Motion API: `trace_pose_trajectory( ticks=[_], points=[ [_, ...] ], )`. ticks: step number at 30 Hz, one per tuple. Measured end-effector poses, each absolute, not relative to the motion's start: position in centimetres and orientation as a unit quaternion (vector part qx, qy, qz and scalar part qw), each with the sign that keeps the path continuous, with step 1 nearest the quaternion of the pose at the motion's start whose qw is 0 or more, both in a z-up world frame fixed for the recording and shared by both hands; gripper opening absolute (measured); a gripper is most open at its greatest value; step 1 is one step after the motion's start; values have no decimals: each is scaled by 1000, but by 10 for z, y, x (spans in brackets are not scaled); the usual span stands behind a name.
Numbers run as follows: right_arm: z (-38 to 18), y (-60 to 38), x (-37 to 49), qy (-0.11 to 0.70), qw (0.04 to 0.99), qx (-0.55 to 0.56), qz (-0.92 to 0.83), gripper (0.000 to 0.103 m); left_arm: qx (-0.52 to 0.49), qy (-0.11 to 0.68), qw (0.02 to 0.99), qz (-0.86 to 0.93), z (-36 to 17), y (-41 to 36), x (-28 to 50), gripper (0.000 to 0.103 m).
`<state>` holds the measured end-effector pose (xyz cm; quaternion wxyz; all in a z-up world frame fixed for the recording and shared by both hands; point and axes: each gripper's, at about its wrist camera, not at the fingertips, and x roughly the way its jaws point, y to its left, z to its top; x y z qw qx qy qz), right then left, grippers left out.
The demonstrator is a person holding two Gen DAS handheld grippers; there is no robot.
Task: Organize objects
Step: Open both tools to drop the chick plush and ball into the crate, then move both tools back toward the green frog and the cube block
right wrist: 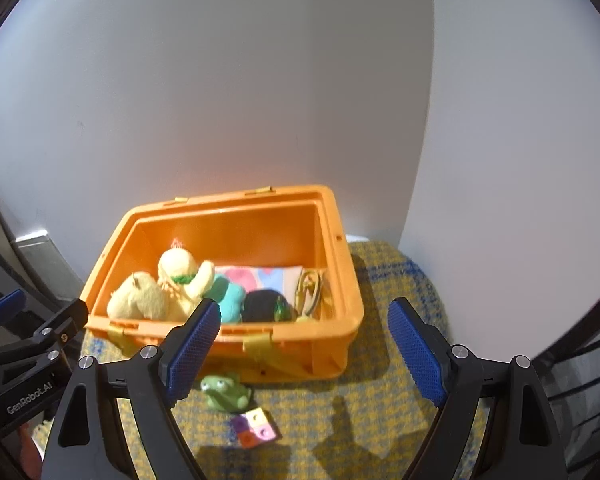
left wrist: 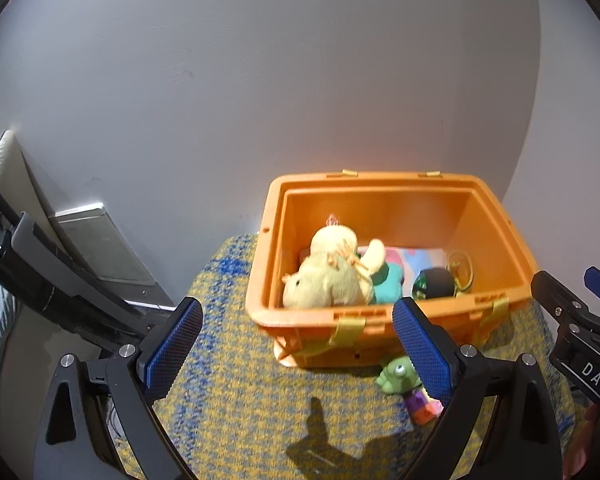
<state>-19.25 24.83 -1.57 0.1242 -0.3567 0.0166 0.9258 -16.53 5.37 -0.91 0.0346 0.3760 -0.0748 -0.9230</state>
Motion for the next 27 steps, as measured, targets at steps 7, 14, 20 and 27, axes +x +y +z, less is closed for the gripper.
trace_pose_trajectory(
  ticks=[7, 14, 20, 27],
  points=[
    [-41, 243, -175, 11, 126, -369, 921, 86, 382, -72, 44, -920, -31, 40, -146, 97],
    [-74, 228, -167, 1, 119, -384, 915, 86, 392, -63, 60, -916, -63, 19, -132, 97],
    [-106, 216, -169, -7, 115, -404, 908, 86, 394, -62, 71, -914, -90, 3, -122, 97],
    [-135, 203, -171, -23, 105, -421, 901, 86, 419, -55, 81, -903, -120, -9, -117, 97]
  ],
)
